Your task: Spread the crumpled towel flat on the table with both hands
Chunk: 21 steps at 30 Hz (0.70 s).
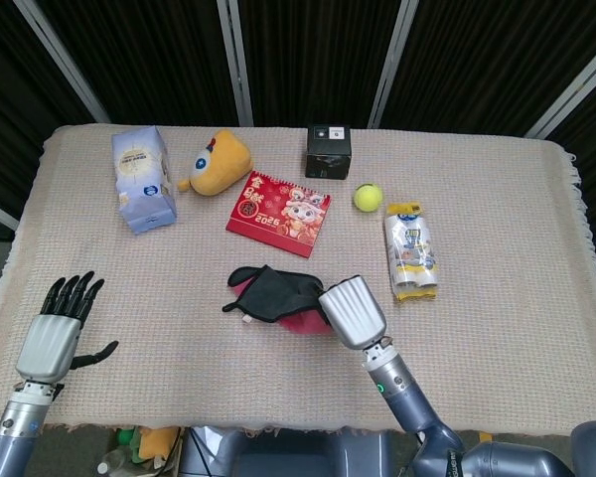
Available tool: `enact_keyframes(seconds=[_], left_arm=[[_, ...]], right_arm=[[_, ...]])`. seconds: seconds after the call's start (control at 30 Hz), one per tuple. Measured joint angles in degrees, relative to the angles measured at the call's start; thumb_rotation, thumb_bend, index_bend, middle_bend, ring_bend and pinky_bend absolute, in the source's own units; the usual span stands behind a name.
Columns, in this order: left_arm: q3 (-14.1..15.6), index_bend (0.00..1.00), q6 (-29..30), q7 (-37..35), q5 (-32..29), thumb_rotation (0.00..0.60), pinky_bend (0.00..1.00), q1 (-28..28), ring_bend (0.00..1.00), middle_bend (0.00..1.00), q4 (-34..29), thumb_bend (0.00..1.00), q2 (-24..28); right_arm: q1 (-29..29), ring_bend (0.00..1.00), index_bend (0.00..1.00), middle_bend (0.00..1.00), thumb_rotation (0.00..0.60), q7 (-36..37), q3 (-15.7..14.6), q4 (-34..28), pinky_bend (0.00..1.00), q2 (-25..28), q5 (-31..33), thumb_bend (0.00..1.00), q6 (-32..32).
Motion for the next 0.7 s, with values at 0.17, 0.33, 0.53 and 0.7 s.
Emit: enact_keyframes(seconds=[0.17, 0.33, 0.53, 0.7], left_arm=[[-1.26, 0.2, -4.24, 0.47, -1.15, 0.6, 0.0, -3.21, 0.0, 0.01, -0.02, 0.25, -1.81], [-2.6, 0.24, -6.95, 1.24, -2.22, 0.6, 0.0, -5.86, 0.0, 0.01, 0.5, 0.26, -3.67], [-3.4, 0.24, -9.72, 3.06, -3.29, 0.6, 0.0, -8.56, 0.0, 0.01, 0.9, 0.25, -6.21], [-3.59, 0.24, -10.95, 4.7, -3.88, 0.6, 0.0, -10.24, 0.0, 0.01, 1.15, 0.25, -8.52]], right_arm=[[0.55, 1.0, 0.74, 1.0, 0.6, -3.11, 0.77, -0.99, 1.0, -0.73, 1.63, 0.61, -0.18], [0.96, 1.0, 0.74, 1.0, 0.6, -4.82, 1.17, -1.04, 1.0, -1.71, 2.83, 0.62, 0.06], [2.0, 1.0, 0.75, 1.0, 0.6, -6.58, 2.75, -0.87, 1.0, -3.29, 4.24, 0.62, 0.34], [3.36, 1.0, 0.76, 1.0, 0.6, -8.48, 4.91, -1.85, 1.0, -4.85, 6.16, 0.63, 0.79]])
